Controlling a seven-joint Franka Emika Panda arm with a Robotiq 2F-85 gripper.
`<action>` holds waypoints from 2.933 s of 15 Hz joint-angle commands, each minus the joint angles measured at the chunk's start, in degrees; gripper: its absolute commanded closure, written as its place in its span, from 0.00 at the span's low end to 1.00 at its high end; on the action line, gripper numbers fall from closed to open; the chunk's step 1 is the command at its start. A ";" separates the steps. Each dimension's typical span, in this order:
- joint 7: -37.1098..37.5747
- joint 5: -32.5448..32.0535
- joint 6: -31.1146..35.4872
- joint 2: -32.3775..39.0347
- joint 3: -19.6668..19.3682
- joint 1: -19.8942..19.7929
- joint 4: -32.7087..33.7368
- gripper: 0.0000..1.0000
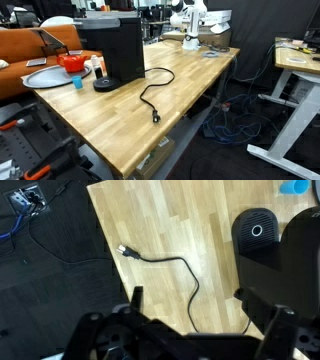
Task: Open the coffee machine chamber
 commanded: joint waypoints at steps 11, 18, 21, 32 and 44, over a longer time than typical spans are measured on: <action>-0.89 -0.53 -0.42 -1.15 0.93 -0.73 -0.36 0.00; -8.18 -4.26 -1.32 -9.48 1.12 -0.29 -4.86 0.00; -12.57 -6.37 -2.65 -15.05 1.33 0.25 -9.04 0.00; -13.87 -5.83 -2.59 -16.40 1.21 1.64 -10.44 0.00; -15.45 -7.20 0.87 -20.19 4.07 5.68 -15.69 0.00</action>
